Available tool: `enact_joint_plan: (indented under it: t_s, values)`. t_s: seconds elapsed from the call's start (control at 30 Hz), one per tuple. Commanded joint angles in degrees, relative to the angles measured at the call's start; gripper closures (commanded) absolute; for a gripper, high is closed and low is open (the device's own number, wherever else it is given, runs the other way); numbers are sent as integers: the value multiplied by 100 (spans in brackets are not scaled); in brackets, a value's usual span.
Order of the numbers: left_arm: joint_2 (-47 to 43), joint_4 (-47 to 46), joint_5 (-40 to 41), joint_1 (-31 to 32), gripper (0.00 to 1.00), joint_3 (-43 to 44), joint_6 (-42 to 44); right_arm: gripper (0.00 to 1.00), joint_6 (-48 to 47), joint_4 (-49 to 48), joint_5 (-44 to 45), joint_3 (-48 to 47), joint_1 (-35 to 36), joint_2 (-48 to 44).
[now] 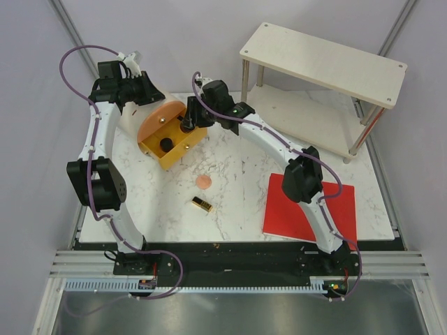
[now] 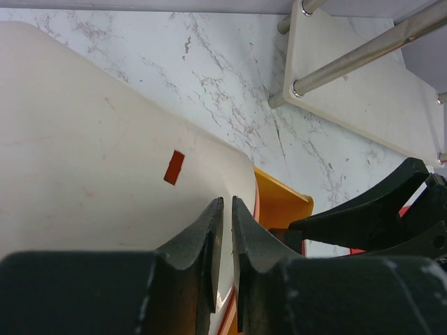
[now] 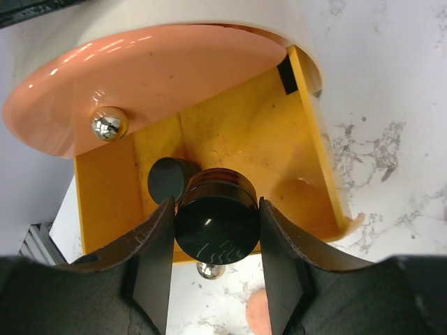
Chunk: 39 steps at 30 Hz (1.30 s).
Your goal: Organize the makeup
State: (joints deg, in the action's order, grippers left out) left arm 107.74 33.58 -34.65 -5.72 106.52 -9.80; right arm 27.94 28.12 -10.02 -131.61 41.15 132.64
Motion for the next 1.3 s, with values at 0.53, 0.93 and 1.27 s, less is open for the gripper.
enact_joint_plan:
  t_s: [0.53, 0.93, 1.27]
  values:
    - [317, 1476, 609, -105, 77, -395, 198, 32, 695, -571, -132, -146, -80, -53]
    - [309, 1476, 548, -105, 77, -465, 189, 42, -948, 641, -263, 1655, -89, -1626]
    - [326, 1476, 477, -105, 77, -474, 172, 47, -1766, 511, 193, 3414, 674, -1856]
